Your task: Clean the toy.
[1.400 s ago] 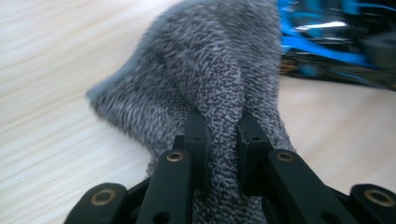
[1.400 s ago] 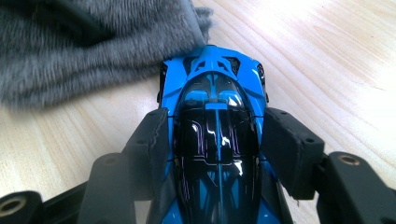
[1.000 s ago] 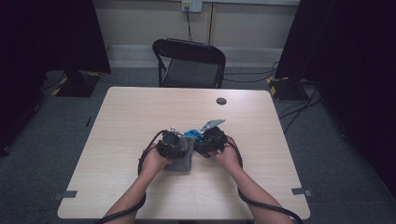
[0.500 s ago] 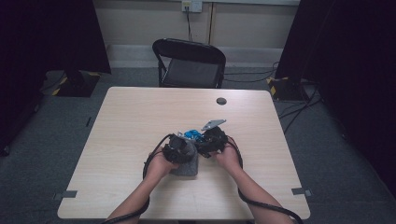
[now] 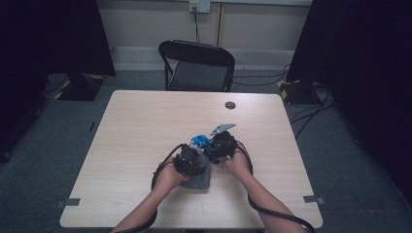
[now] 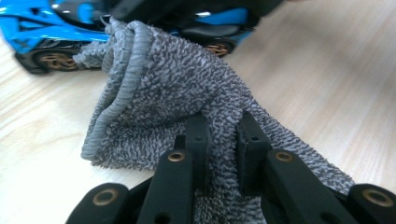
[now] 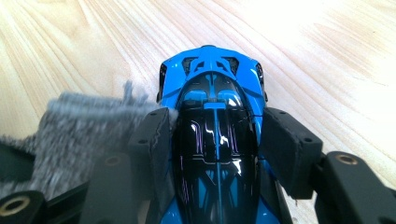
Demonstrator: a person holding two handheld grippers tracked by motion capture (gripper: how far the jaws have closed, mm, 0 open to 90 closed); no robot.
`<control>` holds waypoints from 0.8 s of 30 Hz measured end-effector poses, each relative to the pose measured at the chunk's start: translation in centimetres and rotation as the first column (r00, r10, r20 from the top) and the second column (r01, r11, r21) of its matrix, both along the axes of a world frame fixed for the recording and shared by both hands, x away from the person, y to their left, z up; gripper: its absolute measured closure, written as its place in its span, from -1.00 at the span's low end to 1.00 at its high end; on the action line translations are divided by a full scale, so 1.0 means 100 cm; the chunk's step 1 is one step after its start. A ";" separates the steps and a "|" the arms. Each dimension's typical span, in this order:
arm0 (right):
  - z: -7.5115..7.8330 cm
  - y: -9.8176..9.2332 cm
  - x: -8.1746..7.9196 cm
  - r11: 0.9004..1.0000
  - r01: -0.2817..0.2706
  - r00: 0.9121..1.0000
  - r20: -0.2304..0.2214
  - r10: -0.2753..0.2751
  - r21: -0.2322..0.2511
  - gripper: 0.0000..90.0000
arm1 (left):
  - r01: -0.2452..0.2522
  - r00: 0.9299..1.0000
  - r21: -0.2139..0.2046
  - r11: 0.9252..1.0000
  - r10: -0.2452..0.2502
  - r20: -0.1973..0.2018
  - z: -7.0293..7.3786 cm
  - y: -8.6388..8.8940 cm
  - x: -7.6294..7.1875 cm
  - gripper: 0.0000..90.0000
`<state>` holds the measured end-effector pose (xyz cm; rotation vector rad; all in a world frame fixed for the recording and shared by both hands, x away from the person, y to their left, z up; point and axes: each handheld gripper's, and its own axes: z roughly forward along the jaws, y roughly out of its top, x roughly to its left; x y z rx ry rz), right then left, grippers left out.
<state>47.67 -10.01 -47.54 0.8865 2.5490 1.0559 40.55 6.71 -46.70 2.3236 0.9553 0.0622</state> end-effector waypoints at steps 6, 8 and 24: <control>0.000 0.000 0.000 1.000 0.003 1.000 0.002 -0.003 0.001 -0.04 | 0.036 0.999 0.008 0.999 -0.036 0.002 0.001 -0.008 -0.006 0.74; 0.000 0.000 -0.001 1.000 0.003 1.000 0.003 -0.003 -0.001 -0.04 | 0.043 0.999 0.003 0.999 -0.043 -0.002 0.001 -0.010 -0.007 0.74; -0.001 0.000 -0.001 1.000 0.009 1.000 0.007 -0.009 0.003 -0.04 | 0.146 0.989 -0.015 0.989 -0.146 0.008 0.006 -0.026 -0.021 0.74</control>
